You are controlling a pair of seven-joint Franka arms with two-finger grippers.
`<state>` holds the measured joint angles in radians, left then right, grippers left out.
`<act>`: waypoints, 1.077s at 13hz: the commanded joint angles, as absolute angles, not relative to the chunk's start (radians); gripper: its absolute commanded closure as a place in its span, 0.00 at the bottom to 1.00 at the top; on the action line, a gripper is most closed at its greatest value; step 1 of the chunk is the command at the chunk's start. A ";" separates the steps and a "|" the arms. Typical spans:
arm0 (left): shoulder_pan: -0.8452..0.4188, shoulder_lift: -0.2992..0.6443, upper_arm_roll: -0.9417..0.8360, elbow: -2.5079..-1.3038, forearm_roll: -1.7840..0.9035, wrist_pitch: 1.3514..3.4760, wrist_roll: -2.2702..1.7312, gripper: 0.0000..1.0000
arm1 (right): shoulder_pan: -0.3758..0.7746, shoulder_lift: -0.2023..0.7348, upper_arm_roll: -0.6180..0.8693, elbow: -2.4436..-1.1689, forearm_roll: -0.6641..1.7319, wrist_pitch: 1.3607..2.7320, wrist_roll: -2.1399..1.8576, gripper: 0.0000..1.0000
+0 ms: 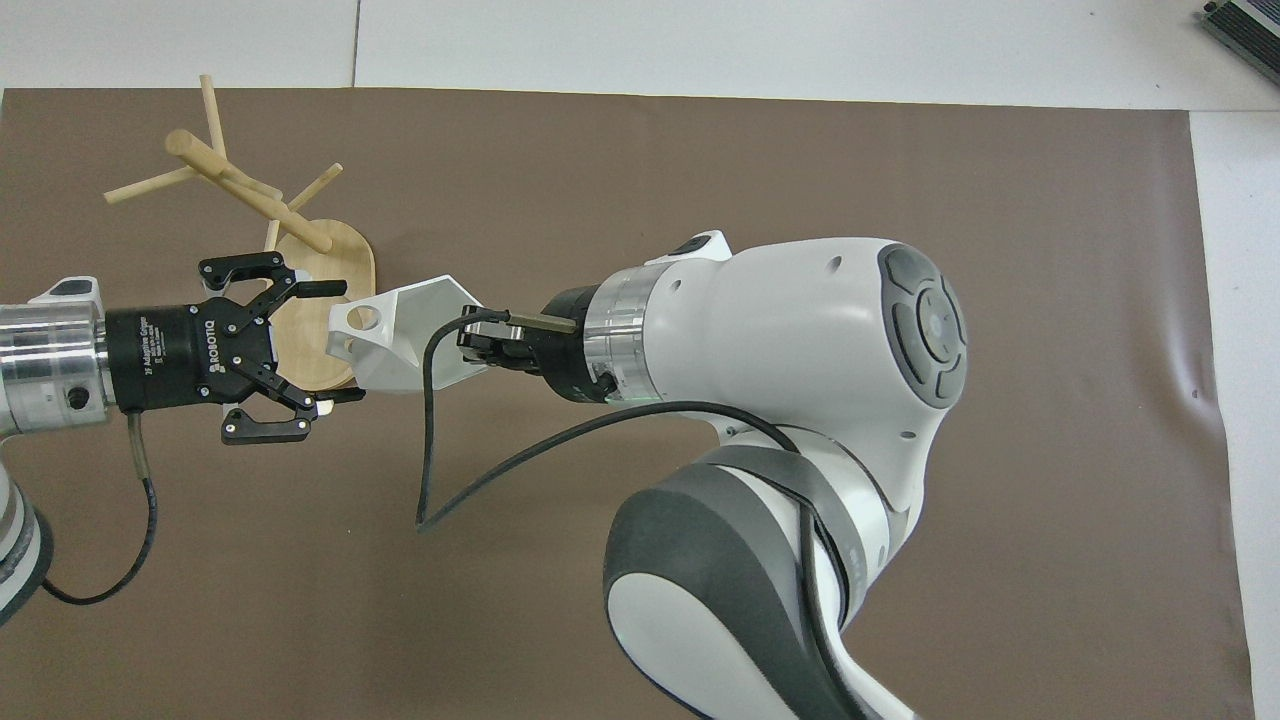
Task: Hang cup on rack
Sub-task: 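Align the open left gripper around the mug body held by the right gripper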
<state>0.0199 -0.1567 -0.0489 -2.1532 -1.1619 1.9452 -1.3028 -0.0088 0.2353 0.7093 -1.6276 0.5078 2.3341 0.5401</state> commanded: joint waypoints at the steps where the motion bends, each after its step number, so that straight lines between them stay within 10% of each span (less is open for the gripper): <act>1: -0.009 -0.156 -0.058 -2.143 -1.190 1.983 -1.348 0.00 | -0.015 0.249 0.726 -1.617 0.543 2.382 0.558 1.00; 14: -0.017 -0.163 -0.095 -2.122 -1.192 2.003 -1.379 0.00 | -0.015 0.249 0.726 -1.617 0.543 2.381 0.557 1.00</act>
<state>-0.0063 -0.1572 -0.0925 -2.1255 -1.1785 1.9796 -1.3573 -0.0078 0.2361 0.7093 -1.6276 0.5262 2.3664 0.5401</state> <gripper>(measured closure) 0.000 0.960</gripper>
